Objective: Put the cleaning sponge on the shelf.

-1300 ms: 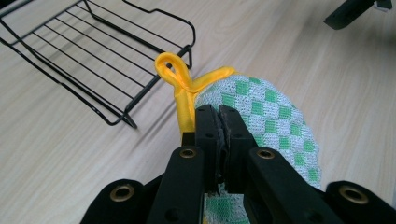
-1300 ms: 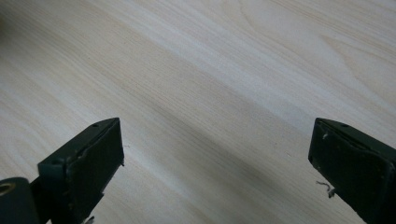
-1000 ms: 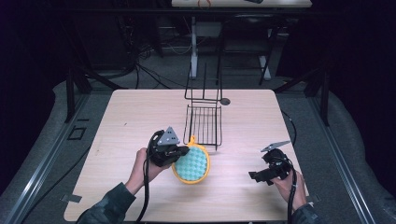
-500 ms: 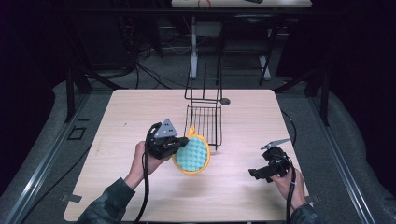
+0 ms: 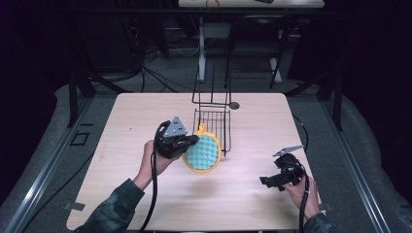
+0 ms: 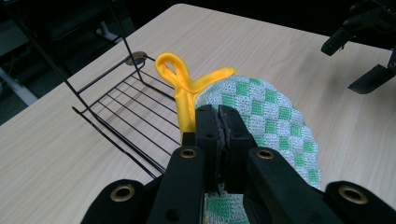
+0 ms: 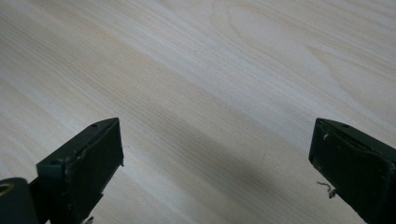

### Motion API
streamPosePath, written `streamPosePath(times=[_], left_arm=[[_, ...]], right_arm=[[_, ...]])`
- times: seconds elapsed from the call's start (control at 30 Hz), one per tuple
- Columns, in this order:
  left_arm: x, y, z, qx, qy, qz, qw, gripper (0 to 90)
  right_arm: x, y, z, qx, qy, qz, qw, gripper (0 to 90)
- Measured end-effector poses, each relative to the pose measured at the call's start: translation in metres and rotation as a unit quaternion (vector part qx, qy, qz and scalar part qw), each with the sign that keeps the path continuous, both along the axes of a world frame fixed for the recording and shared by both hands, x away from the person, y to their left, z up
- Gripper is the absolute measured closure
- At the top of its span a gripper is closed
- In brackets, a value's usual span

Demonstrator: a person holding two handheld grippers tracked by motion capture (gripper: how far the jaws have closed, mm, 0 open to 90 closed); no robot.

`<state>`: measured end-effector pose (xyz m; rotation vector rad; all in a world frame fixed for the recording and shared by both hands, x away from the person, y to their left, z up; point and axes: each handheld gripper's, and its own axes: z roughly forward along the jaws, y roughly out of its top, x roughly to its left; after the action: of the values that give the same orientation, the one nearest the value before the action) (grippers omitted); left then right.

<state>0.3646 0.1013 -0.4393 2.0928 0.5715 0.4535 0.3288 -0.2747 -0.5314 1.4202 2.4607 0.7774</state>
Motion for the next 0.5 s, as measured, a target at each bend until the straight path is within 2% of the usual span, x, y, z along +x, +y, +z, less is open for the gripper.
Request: streamPosePath(times=[0.23, 0.5], left_arm=[[0.008, -0.001, 0.001, -0.009, -0.008, 0.003, 0.9999, 88.1], [0.015, -0.003, 0.0, -0.017, -0.018, 0.008, 0.9997, 88.1]], right_arm=[[0.001, 0.0, -0.001, -0.006, 0.001, 0.004, 1.0, 2.3], [0.0, 0.0, -0.001, 0.0, 0.001, -0.001, 1.0, 2.3]])
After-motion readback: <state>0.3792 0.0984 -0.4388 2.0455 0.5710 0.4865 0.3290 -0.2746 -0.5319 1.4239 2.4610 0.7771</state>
